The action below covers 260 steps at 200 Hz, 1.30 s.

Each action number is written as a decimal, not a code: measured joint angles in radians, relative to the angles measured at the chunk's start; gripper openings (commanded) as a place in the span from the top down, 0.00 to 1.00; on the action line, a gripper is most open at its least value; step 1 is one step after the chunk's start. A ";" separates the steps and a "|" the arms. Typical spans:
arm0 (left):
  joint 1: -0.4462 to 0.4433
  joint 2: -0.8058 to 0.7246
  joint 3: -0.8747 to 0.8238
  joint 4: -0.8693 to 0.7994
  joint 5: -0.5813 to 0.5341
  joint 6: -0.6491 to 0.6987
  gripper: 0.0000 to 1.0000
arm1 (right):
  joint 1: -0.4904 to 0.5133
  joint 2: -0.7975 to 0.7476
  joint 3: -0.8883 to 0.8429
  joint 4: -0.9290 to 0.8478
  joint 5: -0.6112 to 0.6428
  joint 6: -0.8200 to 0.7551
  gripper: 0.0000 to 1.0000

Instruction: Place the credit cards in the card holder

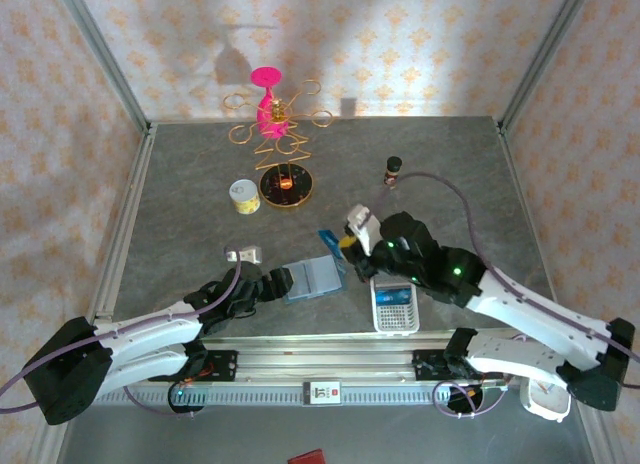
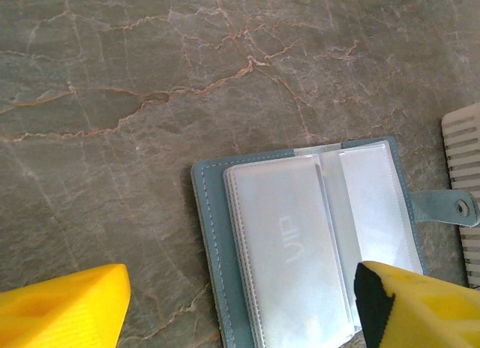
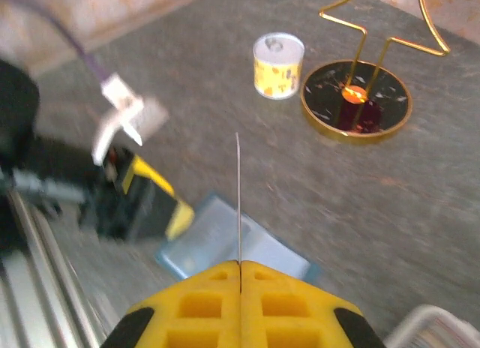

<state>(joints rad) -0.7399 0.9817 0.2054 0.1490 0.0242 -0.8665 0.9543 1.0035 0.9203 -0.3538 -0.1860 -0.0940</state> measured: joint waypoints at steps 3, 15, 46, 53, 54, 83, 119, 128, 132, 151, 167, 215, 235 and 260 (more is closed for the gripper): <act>0.000 0.000 0.000 -0.001 0.000 0.003 0.28 | 0.000 0.012 -0.001 0.017 -0.003 0.021 1.00; 0.000 0.001 0.000 -0.003 0.000 -0.003 0.35 | 0.000 0.067 -0.031 0.114 -0.035 0.148 1.00; 0.000 0.014 0.003 -0.003 -0.003 0.000 0.41 | 0.000 0.180 -0.209 0.342 -0.098 0.442 1.00; 0.000 0.023 0.005 -0.003 -0.002 0.000 0.42 | 0.000 0.205 -0.238 0.368 -0.099 0.496 1.00; 0.000 0.023 0.005 -0.003 -0.002 0.000 0.42 | 0.000 0.210 -0.244 0.372 -0.098 0.507 1.00; 0.000 0.059 0.008 0.000 0.003 0.001 0.48 | 0.000 0.271 -0.309 0.441 -0.071 0.637 1.00; 0.000 0.097 0.010 0.013 0.019 0.001 0.53 | -0.002 0.337 -0.324 0.529 -0.065 0.702 1.00; 0.000 0.102 0.011 0.022 0.021 0.000 0.54 | -0.002 0.353 -0.324 0.548 -0.065 0.710 1.00; 0.000 0.105 0.011 0.025 0.022 0.001 0.54 | -0.003 0.359 -0.324 0.555 -0.065 0.712 1.00; 0.000 0.119 0.012 0.035 0.029 0.001 0.56 | -0.006 0.389 -0.323 0.572 -0.061 0.719 1.00; 0.000 0.123 0.013 0.043 0.033 0.000 0.59 | -0.014 0.406 -0.323 0.575 -0.051 0.722 1.00; 0.000 0.128 0.013 0.049 0.046 0.001 0.60 | -0.038 0.455 -0.322 0.595 -0.042 0.722 1.00; 0.000 0.131 0.013 0.051 0.047 0.001 0.60 | -0.042 0.466 -0.322 0.614 -0.044 0.722 1.00; 0.000 0.135 0.013 0.058 0.047 0.000 0.60 | -0.043 0.470 -0.322 0.633 -0.052 0.723 1.00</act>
<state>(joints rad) -0.7399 1.1172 0.2184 0.2066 0.0708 -0.8661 0.9108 1.4738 0.5987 0.2794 -0.2379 0.6285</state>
